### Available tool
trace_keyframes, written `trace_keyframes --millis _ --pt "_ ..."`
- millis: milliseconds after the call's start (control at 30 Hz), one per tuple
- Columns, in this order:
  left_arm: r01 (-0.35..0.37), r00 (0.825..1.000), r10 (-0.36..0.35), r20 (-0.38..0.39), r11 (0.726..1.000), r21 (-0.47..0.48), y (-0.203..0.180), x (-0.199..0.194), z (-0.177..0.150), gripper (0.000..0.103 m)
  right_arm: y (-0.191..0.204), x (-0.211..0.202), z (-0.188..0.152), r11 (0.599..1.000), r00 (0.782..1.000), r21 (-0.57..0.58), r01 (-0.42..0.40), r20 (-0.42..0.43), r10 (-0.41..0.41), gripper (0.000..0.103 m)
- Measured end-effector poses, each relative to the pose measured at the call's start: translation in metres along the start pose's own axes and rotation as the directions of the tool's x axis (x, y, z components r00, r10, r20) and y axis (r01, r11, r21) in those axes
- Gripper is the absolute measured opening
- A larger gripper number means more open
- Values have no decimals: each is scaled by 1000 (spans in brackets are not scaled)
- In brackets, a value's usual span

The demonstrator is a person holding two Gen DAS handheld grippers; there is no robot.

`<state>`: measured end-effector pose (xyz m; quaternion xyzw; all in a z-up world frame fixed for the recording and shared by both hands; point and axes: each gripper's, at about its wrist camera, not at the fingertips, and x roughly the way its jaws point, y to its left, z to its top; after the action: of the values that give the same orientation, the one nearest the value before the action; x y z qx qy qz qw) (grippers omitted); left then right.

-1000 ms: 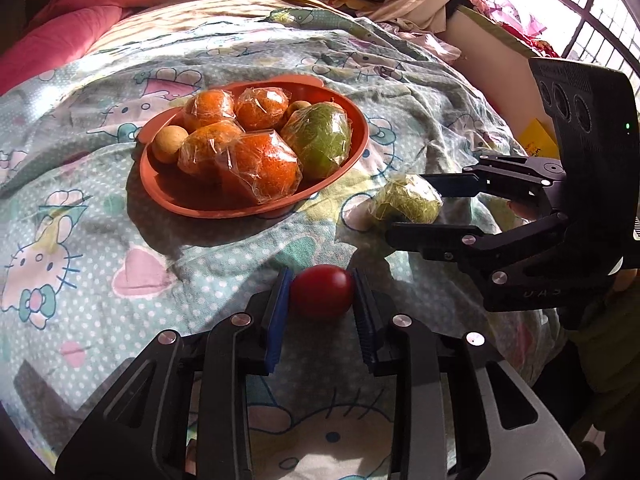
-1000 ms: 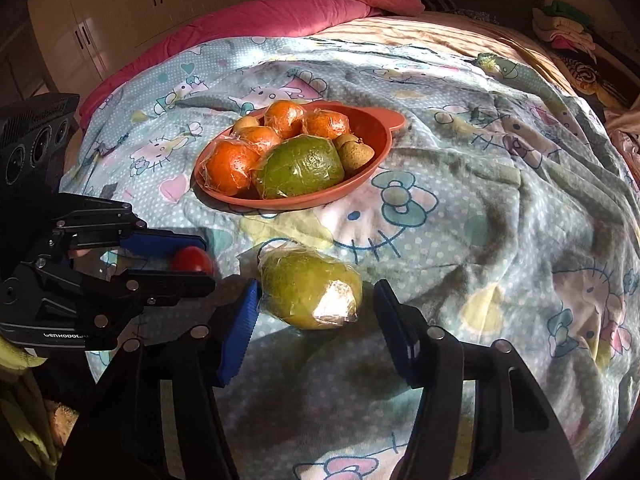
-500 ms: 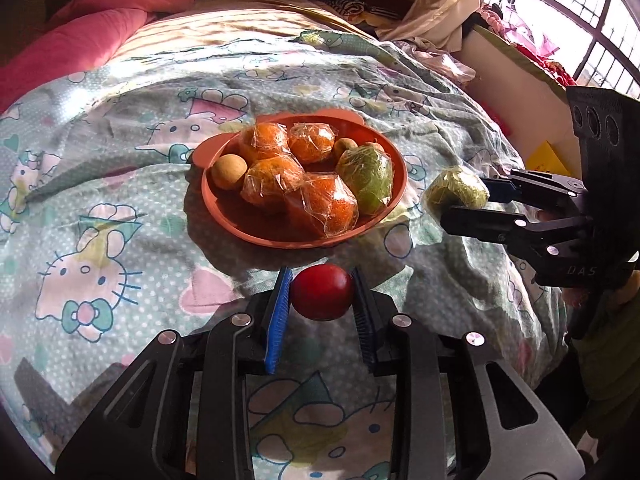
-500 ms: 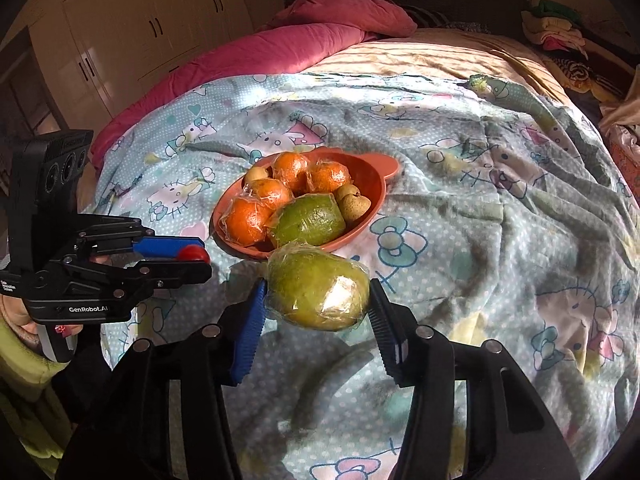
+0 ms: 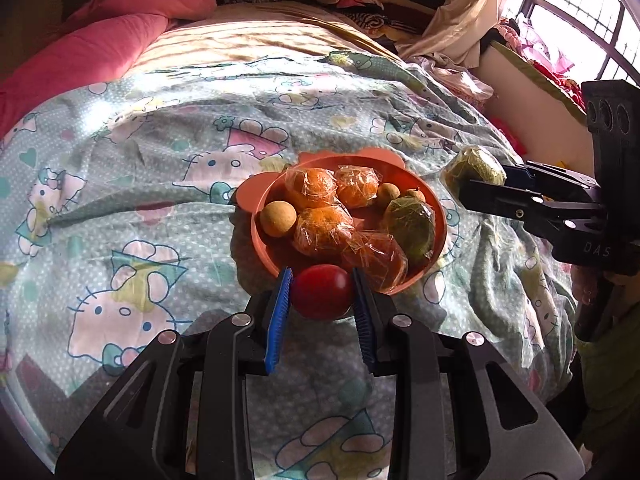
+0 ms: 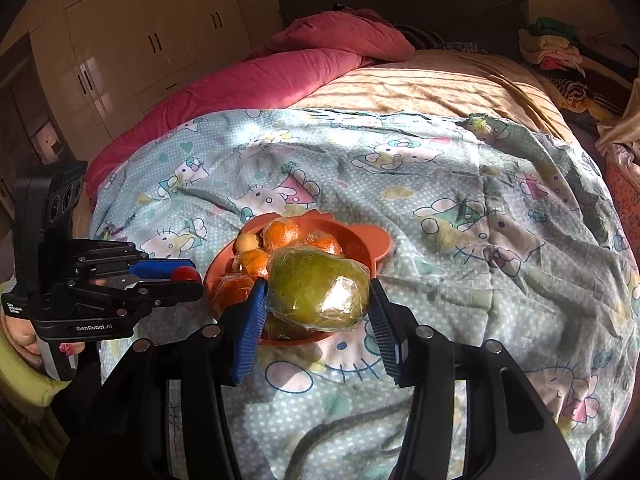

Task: Organize fruits
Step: 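Carry the tomato and bagged green fruit over the plate and lower them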

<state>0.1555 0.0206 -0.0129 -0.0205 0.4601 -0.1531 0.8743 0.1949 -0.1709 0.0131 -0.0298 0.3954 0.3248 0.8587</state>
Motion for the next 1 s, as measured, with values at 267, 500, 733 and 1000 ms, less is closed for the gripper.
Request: trace_keyframes --millis 267,500,733,1000 --pt "-2 1000 2 -3 1000 3 4 11 10 22 5 10 13 1000 1000 -13 -8 -8 7 49" --pt "-1 1000 1 -7 1000 6 3 17 12 22 8 25 19 1000 999 -20 -10 -32 10 49" --pt "1 1000 -1 -5 1000 3 5 20 12 22 11 39 20 999 998 -25 -23 -51 22 49" --pt "1 1000 -1 -7 1000 -1 7 23 13 22 12 51 19 999 997 -36 -29 -78 26 49"
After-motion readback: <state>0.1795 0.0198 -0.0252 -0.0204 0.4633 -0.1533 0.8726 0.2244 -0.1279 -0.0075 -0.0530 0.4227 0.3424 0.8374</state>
